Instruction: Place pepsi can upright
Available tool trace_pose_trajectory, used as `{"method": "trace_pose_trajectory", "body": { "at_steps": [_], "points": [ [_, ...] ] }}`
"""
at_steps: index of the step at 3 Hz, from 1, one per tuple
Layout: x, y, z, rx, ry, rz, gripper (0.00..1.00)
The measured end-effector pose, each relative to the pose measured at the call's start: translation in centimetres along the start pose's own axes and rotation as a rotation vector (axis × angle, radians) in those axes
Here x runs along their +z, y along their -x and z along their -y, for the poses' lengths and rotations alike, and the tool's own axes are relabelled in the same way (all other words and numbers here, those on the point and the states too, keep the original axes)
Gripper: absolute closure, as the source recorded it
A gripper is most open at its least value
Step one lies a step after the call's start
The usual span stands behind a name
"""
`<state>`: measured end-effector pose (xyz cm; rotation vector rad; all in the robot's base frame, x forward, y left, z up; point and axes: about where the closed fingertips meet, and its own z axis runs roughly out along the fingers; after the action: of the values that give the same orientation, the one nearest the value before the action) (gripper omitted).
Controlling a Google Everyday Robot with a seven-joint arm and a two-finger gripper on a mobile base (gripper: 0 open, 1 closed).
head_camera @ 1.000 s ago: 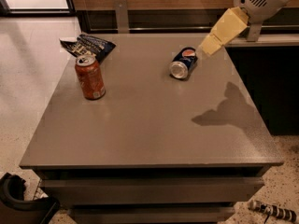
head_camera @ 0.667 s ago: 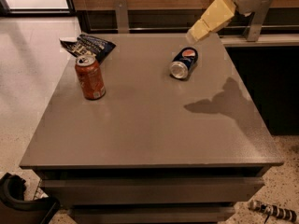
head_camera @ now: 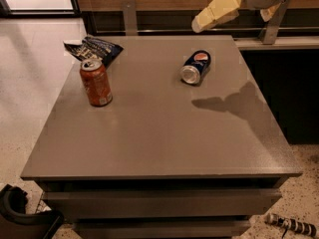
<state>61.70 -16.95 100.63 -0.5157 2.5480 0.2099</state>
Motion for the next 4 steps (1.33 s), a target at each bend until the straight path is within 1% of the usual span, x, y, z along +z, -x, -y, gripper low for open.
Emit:
{"method": "trace_pose_trajectory", "body": {
  "at_steps": [1,2,3,4],
  "points": [
    [0.0,0.0,0.0,0.0,0.0,0.0,0.0],
    [0.5,0.3,-0.1,0.032,-0.015,-0.012,0.0],
    [3.0,1.4,-0.2,0.152,-0.073,-0.074,0.0],
    [5.4,2.3,-0.1,0.252,-0.104,-0.128,0.0]
  ]
}}
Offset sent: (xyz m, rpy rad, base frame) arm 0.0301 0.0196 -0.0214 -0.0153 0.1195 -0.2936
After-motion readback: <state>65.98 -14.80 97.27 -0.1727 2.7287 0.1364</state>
